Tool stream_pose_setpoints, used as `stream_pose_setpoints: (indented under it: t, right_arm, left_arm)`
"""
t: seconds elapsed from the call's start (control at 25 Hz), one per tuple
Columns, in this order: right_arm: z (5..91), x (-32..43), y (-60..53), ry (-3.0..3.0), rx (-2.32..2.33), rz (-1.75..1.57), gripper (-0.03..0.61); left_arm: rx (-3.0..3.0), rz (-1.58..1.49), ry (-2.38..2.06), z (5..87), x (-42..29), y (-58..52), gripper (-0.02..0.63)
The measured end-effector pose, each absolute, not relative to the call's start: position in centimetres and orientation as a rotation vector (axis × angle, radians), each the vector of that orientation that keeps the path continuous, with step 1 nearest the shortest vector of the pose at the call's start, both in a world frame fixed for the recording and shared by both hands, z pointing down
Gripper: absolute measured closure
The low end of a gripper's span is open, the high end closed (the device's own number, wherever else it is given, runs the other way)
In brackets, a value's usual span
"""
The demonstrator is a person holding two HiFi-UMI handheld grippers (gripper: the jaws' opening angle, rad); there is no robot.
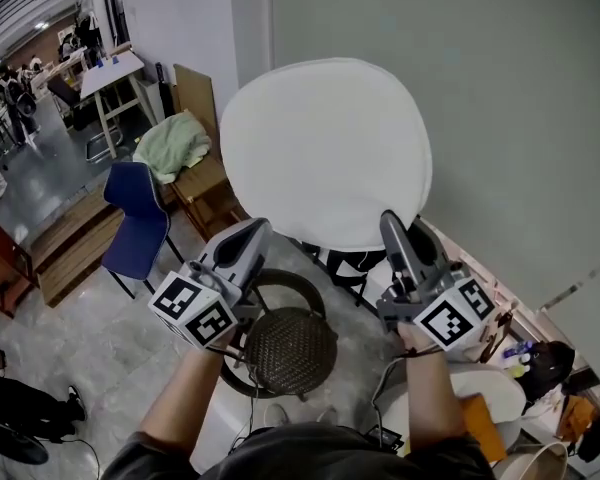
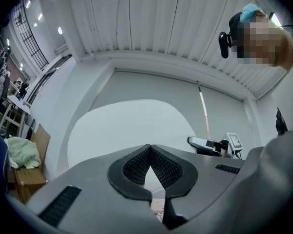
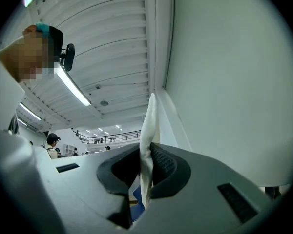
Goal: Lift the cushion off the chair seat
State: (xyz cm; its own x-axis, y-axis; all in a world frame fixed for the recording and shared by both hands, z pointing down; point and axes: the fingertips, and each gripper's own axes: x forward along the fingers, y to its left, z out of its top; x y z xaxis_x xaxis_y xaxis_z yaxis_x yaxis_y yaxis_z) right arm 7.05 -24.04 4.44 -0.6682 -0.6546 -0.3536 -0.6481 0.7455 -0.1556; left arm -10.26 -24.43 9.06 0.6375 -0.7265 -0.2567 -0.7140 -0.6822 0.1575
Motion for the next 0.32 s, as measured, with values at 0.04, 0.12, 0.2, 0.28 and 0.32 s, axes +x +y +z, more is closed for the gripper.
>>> stream_pose_setpoints:
  t: [0.04, 0.12, 0.2, 0.28, 0.32]
  right_arm:
    - [4.5, 7.11, -24.1, 2.557, -1.0, -0.024, 0.545]
    - [4.7, 7.16, -24.22, 2.555, -1.001, -0.026, 0.545]
    - [4.92, 7.12, -24.3, 2.556, -1.004, -0.028, 0.545]
    - [5.04, 7.03, -24.38, 2.556, -1.004, -0.03, 0.545]
    - [5.08, 6.98, -24.43, 2.556, -1.004, -0.031, 0.545]
  left_arm:
    - [2.805, -0.468, -1.234, 9.11, -10.22, -24.44, 0.604]
    - [2.805, -0.471, -1.233, 9.24, -10.17, -24.47, 0.604]
    - [2.804, -0.473, -1.232, 9.35, -10.18, -24.53, 0.604]
    - [2.804, -0.474, -1.231, 9.39, -10.19, -24.6, 0.604]
    - [2.805, -0.474, -1.23, 9.4, -10.2, -24.64, 0.604]
